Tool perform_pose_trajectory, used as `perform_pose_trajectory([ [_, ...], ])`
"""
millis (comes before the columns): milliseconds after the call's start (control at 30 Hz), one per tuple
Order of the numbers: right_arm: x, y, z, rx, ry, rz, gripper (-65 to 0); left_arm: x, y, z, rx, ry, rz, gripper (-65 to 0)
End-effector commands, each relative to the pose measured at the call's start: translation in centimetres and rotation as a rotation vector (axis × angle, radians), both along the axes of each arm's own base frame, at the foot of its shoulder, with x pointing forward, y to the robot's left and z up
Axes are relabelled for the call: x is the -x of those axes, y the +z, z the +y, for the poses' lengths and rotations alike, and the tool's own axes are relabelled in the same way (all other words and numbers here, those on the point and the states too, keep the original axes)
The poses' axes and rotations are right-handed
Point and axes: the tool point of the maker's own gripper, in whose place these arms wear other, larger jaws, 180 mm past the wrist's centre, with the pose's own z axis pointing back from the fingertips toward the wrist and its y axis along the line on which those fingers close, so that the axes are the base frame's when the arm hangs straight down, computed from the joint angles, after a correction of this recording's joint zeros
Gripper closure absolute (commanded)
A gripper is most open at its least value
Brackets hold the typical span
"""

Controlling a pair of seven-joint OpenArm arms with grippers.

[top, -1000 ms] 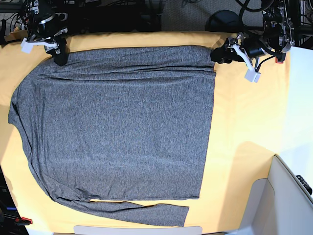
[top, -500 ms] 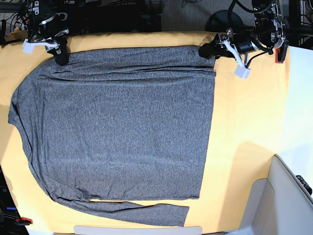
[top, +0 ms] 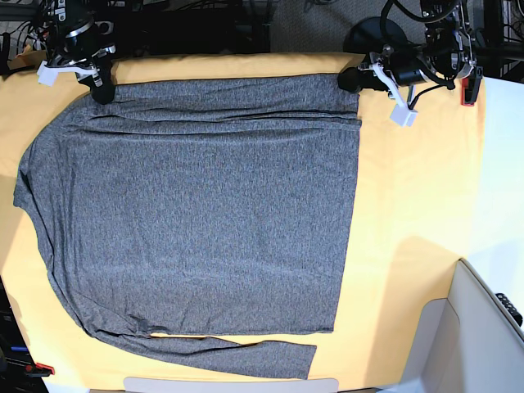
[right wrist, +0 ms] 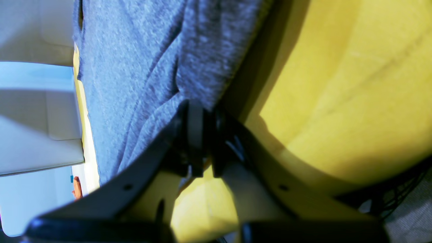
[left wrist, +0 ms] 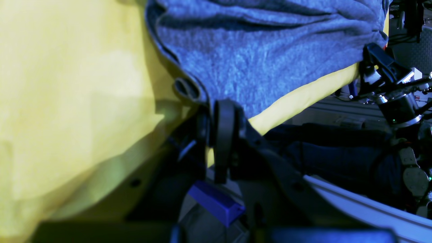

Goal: Fold the T-shirt properly
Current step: 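Pinch the shoulder edge corners with both grippers and lift slightly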

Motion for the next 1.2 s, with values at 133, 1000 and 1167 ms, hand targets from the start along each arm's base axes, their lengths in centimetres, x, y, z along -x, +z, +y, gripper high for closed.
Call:
perform_pose_trajectory([
  [133, 0.9, -0.4, -0.5, 0.018, 0.013, 0.047, 0.0, -1.9, 3.8, -0.2, -0.033, -0.053, -0.147, -0.1],
  [1000, -8.5, 11.7, 1.8, 0.373, 0.232, -0.301, 0.0, -7.9, 12.3, -2.1, 0.03, -0.107, -0.458, -0.1],
  [1167, -10.2, 12.4, 0.0, 0.391, 0.136, -0.282, 0.0, -9.1, 12.0, -1.5, 0.037, -0.085, -0.453, -0.1],
])
